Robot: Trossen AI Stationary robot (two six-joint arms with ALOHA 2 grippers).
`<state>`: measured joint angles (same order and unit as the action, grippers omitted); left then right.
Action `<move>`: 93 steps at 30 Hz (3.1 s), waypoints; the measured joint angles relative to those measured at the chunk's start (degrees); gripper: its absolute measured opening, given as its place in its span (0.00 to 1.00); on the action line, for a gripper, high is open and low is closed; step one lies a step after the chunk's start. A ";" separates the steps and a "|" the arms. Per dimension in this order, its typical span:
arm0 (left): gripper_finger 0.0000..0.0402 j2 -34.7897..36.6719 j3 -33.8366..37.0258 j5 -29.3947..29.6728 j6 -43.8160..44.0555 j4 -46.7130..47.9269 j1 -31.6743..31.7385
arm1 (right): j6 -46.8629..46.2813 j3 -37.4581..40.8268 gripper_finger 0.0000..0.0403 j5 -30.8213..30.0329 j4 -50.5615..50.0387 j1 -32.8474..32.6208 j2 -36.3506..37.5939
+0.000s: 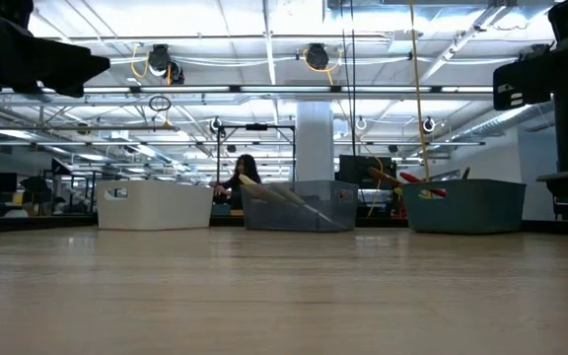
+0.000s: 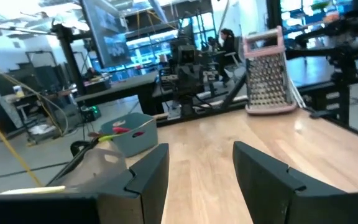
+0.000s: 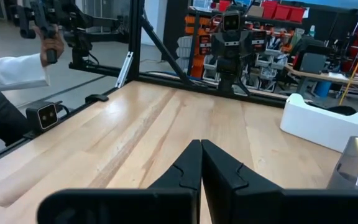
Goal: Pick & Place Kitchen Items
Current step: Return to Home Position
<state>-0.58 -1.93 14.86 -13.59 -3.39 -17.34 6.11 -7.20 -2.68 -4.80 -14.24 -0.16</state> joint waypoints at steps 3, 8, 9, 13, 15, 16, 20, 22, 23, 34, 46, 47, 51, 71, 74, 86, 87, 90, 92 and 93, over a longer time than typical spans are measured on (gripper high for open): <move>0.46 0.00 0.00 -0.25 -1.01 0.23 0.00 | -0.14 0.36 0.00 0.01 0.54 0.00 -0.02; 0.46 -0.04 -0.02 -0.42 -0.22 0.68 0.00 | -0.27 4.77 0.00 0.42 6.07 -0.04 -0.05; 0.46 -0.09 -0.02 -0.88 0.28 1.15 0.01 | 0.17 5.74 0.00 0.38 7.41 -0.02 -0.11; 0.46 -0.09 -0.02 -4.97 1.73 2.29 0.00 | 0.39 6.10 0.00 -0.03 7.61 -0.02 -0.18; 0.46 -0.09 -0.02 -6.88 1.47 3.15 0.00 | 0.52 6.14 0.00 -0.06 7.64 -0.02 -0.12; 0.46 -0.11 -0.02 -7.65 1.17 3.46 0.00 | 0.52 6.14 0.00 -0.08 7.63 -0.02 -0.16; 0.46 -0.11 -0.02 -8.76 0.63 3.93 0.00 | 0.70 6.21 0.01 -0.11 7.65 -0.02 -0.20; 0.46 -0.11 -0.04 -8.87 0.71 4.12 0.00 | 0.83 6.21 0.01 -0.13 7.67 -0.02 -0.17; 0.46 -0.11 -0.06 -8.91 0.90 4.32 0.00 | 0.66 6.24 0.01 -0.13 7.67 -0.02 -0.19; 0.46 -0.11 -0.15 -8.93 -0.91 5.05 0.00 | 0.63 6.32 0.01 -0.22 7.74 -0.02 -0.22; 0.46 -0.11 -0.02 -8.86 -0.72 3.76 0.00 | 0.62 6.34 0.01 -0.22 7.78 -0.02 -0.22; 0.46 -0.11 -0.02 -8.87 -0.82 3.60 0.00 | 0.61 6.34 0.01 -0.23 7.80 -0.02 -0.22; 0.46 -0.11 -0.02 -8.84 -0.81 3.51 0.00 | 0.61 6.34 0.00 -0.22 7.80 -0.02 -0.22; 0.46 -0.11 -0.02 -8.84 -0.74 3.23 0.00 | 0.57 6.36 0.01 -0.22 7.82 -0.02 -0.22; 0.46 -0.11 -0.02 -8.84 -1.00 3.22 0.00 | 0.58 6.36 0.00 -0.22 7.82 -0.02 -0.22; 0.46 -0.11 -0.02 -8.84 -0.83 3.20 0.00 | 0.57 6.36 0.01 -0.22 7.82 -0.02 -0.22; 0.46 -0.11 -0.02 -8.84 -0.87 3.20 0.00 | 0.57 6.36 0.01 -0.22 7.82 -0.02 -0.24; 0.46 -0.11 -0.02 -8.84 -1.04 3.20 0.00 | 0.57 6.38 0.01 -0.22 7.82 -0.02 -0.24; 0.46 -0.11 -0.02 -8.84 -0.91 3.19 0.00 | 0.57 6.38 0.00 -0.22 7.82 -0.02 -0.24; 0.46 -0.11 -0.02 -8.84 -0.87 3.18 0.00 | 0.57 6.38 0.00 -0.22 7.82 -0.02 -0.24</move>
<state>-0.69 -1.96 6.02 -14.46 -0.21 -17.34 6.68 -0.82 -2.90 3.03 -14.26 -0.40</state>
